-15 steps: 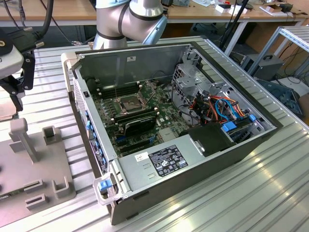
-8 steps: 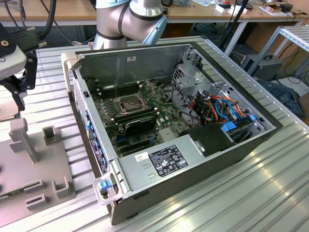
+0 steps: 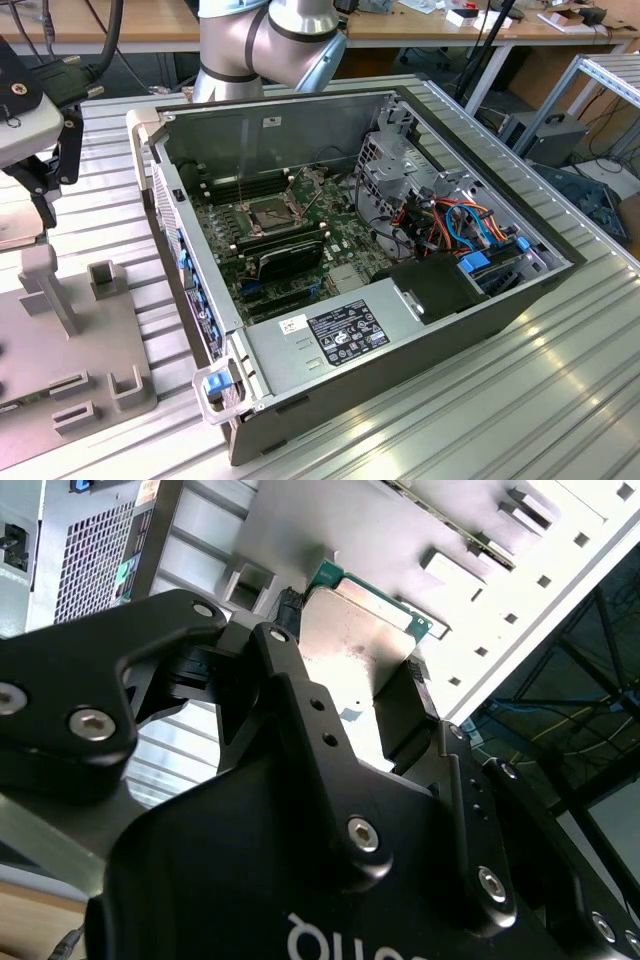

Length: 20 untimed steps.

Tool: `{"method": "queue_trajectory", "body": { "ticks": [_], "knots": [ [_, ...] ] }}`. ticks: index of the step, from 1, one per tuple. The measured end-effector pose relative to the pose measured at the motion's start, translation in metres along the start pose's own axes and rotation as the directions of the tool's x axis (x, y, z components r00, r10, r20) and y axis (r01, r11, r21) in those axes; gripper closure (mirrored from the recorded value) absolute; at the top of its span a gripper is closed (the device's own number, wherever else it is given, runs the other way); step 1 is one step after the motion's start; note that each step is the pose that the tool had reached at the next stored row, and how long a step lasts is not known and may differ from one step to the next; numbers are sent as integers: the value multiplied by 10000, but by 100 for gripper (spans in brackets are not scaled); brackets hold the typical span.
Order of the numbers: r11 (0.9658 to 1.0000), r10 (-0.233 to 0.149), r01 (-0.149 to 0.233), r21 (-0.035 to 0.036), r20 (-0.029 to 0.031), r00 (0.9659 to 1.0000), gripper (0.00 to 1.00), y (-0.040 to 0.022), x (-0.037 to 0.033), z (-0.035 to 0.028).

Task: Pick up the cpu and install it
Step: 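Pick up the cpu and move it towards the insertion slot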

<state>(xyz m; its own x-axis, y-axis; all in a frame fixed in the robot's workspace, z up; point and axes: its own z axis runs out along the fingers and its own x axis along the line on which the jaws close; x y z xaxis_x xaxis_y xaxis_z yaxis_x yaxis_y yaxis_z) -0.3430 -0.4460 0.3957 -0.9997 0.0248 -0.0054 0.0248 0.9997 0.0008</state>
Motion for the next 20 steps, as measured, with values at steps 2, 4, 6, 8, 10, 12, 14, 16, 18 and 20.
{"method": "queue_trajectory", "body": {
  "ticks": [2,4,6,8,10,12,14,16,18,20],
  "knots": [
    [10000,1,-1,0,0,10000,46,0,-8,0],
    [10000,1,-1,0,0,10000,46,0,-10,0],
    [10000,1,-1,0,0,10000,46,0,-11,0],
    [10000,1,-1,0,0,10000,46,0,-11,0],
    [10000,-1,1,-1,1,10000,46,0,-16,1],
    [10000,-1,1,1,0,10000,46,0,-31,0],
    [10000,0,0,0,0,10000,46,1,-53,0],
    [10000,1,-1,0,-1,10000,46,2,-76,0],
    [10000,1,-1,-1,1,10000,46,3,-105,1],
    [10000,1,-1,0,-1,10000,46,3,-126,1]
  ]
}}
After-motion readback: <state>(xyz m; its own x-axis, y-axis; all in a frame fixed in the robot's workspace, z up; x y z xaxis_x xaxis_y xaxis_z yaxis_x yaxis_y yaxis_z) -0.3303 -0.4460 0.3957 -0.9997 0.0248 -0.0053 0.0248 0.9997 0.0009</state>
